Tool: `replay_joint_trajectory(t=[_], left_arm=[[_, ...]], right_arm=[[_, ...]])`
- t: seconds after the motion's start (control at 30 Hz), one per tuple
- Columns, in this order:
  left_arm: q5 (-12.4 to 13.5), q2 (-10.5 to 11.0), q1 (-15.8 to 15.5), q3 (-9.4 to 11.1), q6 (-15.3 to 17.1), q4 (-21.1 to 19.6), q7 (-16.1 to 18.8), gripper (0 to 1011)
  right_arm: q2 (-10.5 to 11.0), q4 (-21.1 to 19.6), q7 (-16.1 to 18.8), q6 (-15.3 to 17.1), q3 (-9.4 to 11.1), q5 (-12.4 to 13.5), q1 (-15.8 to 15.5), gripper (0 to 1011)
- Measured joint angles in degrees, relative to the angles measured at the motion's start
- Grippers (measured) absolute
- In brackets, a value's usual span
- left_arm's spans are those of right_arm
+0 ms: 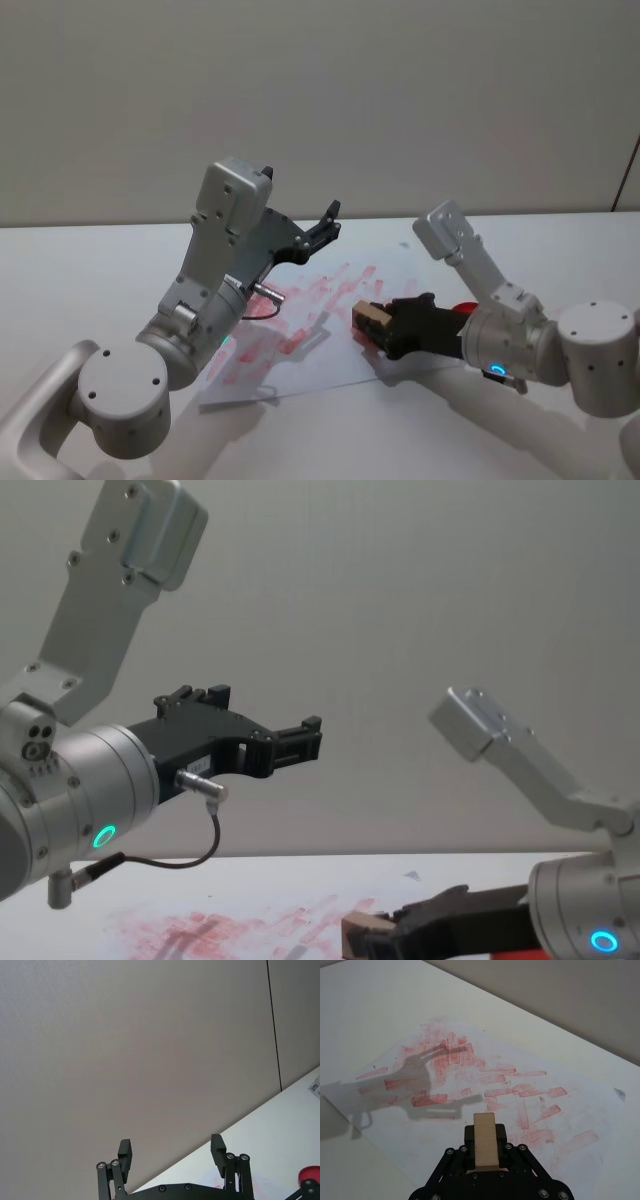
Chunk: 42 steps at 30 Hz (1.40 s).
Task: Use the one hand to pick up the stamp and affix it onto the A4 paper.
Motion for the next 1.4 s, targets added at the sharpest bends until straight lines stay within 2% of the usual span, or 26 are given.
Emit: replay_joint_trajectory(t=[0.67, 1.03, 1.4], left_arm=[[0.00, 0.00, 0.00, 0.00, 0.00, 0.00, 0.00, 1001], [0.00, 0.00, 0.00, 0.00, 0.00, 0.00, 0.00, 1001], [0.00, 0.00, 0.00, 0.00, 0.00, 0.00, 0.00, 1001]], right_arm=[[0.61, -0.01, -0.81, 0.93, -0.77, -0.55, -1.09, 219], [1.02, -1.14, -3.06, -2.61, -0.51, 0.56, -1.46, 219], [2.56, -7.03, -7.44, -7.07, 1.40, 4.19, -2.54, 219]])
